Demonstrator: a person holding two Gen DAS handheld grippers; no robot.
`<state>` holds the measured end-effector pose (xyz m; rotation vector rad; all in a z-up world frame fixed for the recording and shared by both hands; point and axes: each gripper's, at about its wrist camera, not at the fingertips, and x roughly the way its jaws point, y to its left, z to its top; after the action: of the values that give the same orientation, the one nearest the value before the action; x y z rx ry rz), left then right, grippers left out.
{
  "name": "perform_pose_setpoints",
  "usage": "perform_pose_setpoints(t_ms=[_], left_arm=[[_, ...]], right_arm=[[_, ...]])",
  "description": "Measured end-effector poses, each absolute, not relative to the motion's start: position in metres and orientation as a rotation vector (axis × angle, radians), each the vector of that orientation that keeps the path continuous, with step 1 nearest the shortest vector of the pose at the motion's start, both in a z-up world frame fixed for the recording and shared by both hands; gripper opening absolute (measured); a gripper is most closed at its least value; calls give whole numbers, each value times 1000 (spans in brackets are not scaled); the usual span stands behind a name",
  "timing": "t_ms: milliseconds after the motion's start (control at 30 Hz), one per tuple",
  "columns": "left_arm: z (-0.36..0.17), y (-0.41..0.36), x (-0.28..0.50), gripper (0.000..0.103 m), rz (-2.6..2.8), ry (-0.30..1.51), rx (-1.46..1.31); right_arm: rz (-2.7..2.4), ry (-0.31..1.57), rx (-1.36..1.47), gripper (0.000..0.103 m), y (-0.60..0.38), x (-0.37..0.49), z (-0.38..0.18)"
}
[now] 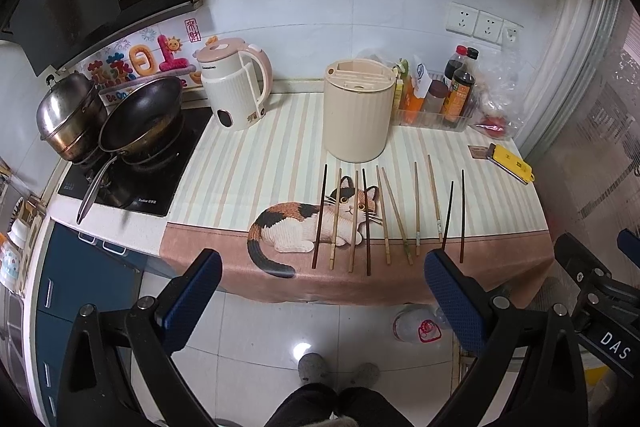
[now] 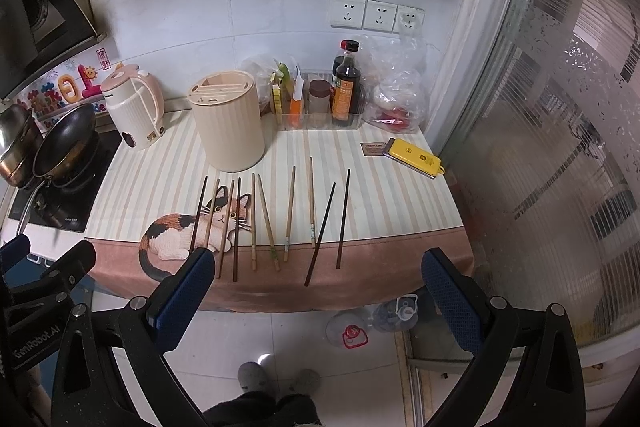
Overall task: Organize utensils
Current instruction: 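Grasp a black chopstick with the left tool while the right tool grasps a wooden chopstick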
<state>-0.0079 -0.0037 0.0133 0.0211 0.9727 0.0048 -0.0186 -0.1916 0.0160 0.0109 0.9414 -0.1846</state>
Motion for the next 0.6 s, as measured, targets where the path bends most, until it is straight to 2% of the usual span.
perform_pose_setpoints(t_ms=[233,433,500,567,600], left_arm=[[-1,-3,12,103,68,896,73],[-52,9,58,103,197,935,89],[-75,14,75,103,217,978,102],[-98,16,93,103,222,1032,106],[-113,19,105,103,220,1062,97]], right_arm=[[-147,853,82,103,-203,-6,9],[-77,867,155,102,-219,36,-31],[-61,899,167,95,-221,52,-50],[-49,959,180,79,-223,70,-75],[-39,991,192,76,-224,79,-87]])
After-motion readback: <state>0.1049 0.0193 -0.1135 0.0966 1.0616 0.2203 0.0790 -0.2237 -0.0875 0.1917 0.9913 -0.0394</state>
